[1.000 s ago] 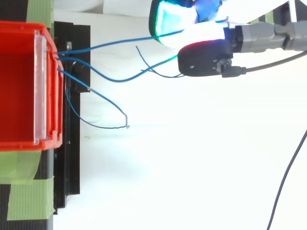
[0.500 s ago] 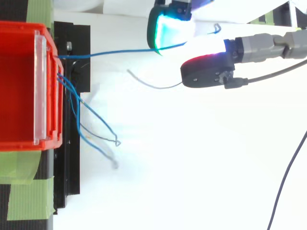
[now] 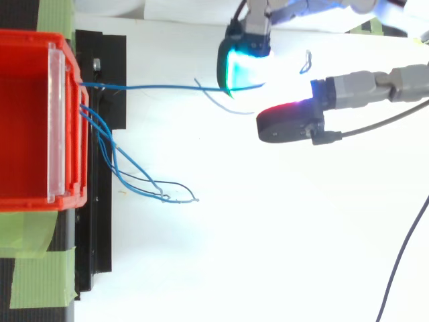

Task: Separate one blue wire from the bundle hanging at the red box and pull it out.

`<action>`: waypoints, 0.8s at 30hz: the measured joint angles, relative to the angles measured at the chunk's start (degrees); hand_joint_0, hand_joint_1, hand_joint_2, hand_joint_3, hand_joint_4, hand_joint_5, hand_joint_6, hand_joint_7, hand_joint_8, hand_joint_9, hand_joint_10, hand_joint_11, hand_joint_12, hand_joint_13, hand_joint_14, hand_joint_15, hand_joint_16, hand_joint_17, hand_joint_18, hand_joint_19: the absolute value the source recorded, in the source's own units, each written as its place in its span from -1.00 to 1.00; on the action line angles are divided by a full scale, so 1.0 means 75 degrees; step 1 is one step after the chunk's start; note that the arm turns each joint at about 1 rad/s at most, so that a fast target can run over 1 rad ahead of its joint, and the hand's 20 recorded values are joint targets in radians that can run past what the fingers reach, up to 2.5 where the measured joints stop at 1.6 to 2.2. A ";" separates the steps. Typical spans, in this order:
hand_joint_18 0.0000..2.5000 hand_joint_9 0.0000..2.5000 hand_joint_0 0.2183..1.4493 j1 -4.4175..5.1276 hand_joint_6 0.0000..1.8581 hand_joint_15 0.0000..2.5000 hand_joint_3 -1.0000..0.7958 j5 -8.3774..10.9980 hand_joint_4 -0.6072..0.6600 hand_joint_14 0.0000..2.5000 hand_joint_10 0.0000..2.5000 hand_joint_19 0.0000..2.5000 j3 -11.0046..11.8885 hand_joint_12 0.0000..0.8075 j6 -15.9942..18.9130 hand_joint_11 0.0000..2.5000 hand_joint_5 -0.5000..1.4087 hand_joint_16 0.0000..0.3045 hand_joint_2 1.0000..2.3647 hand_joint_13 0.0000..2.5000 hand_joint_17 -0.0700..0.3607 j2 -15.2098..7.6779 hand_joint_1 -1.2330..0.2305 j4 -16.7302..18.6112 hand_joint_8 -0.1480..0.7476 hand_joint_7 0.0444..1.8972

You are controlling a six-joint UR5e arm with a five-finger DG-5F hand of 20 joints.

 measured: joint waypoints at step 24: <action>-0.92 -0.58 -0.40 0.0588 -0.09 -0.78 0.22 0.0133 0.12 -0.99 -0.99 -0.66 -0.1310 -0.15 0.0547 -0.54 -0.63 -0.67 -0.96 -0.87 -0.15 0.0448 -0.27 0.0272 -0.08 0.12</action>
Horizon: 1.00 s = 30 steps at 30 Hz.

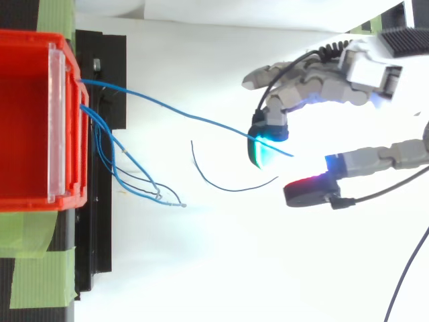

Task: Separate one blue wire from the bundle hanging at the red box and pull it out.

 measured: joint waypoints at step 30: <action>-0.93 -0.58 -0.40 0.0309 -0.08 -0.78 0.22 0.1613 0.11 -0.99 -0.99 -0.66 -0.0594 -0.14 0.0023 -0.53 -0.64 -0.67 -0.96 -0.87 -0.15 0.1595 -0.26 -0.0699 -0.07 0.12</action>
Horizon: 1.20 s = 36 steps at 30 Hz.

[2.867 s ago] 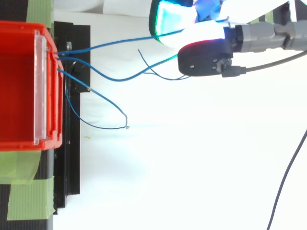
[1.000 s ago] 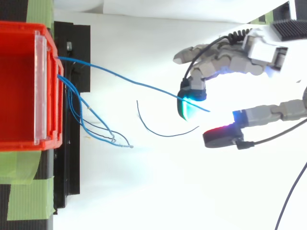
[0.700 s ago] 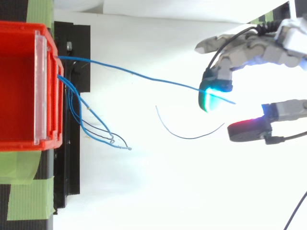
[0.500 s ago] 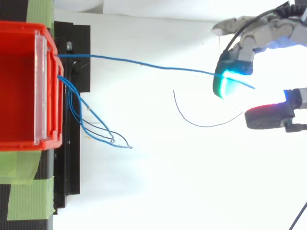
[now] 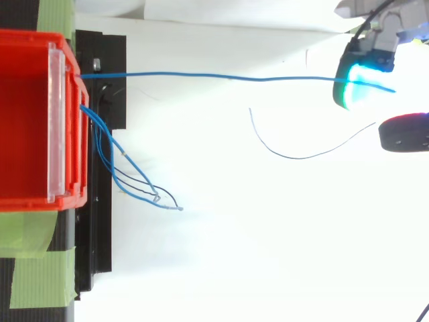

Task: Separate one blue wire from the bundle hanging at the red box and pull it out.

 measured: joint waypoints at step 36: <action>-0.93 -0.58 -0.39 0.1021 -0.08 -0.79 0.22 0.1907 0.11 -0.99 -0.99 -0.66 -0.2444 -0.14 0.0652 -0.54 -0.64 -0.67 -0.96 -0.87 -0.16 0.0631 -0.25 0.3025 -0.07 0.11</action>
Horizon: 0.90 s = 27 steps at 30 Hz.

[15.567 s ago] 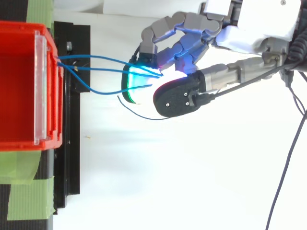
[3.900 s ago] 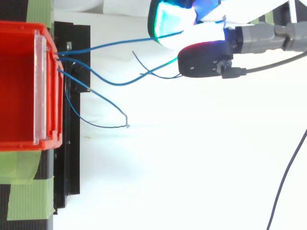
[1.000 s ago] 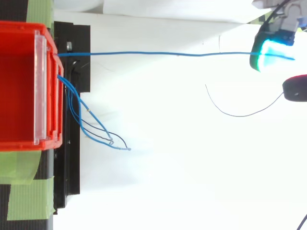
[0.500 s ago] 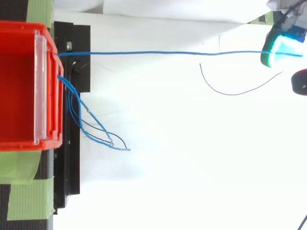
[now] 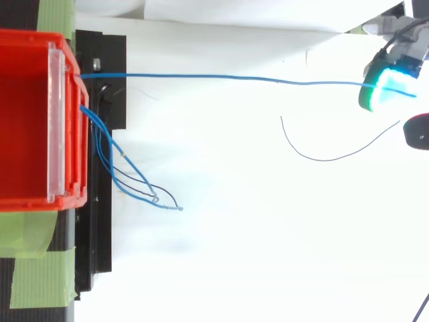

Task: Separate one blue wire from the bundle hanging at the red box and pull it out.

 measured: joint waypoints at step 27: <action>-0.93 -0.58 -0.39 0.0065 -0.08 -0.79 0.22 -0.0130 0.11 -0.99 -0.99 -0.66 -0.0016 -0.14 -0.0582 -0.53 -0.64 -0.67 -0.96 -0.88 -0.16 -0.0006 -0.25 0.0013 -0.07 0.11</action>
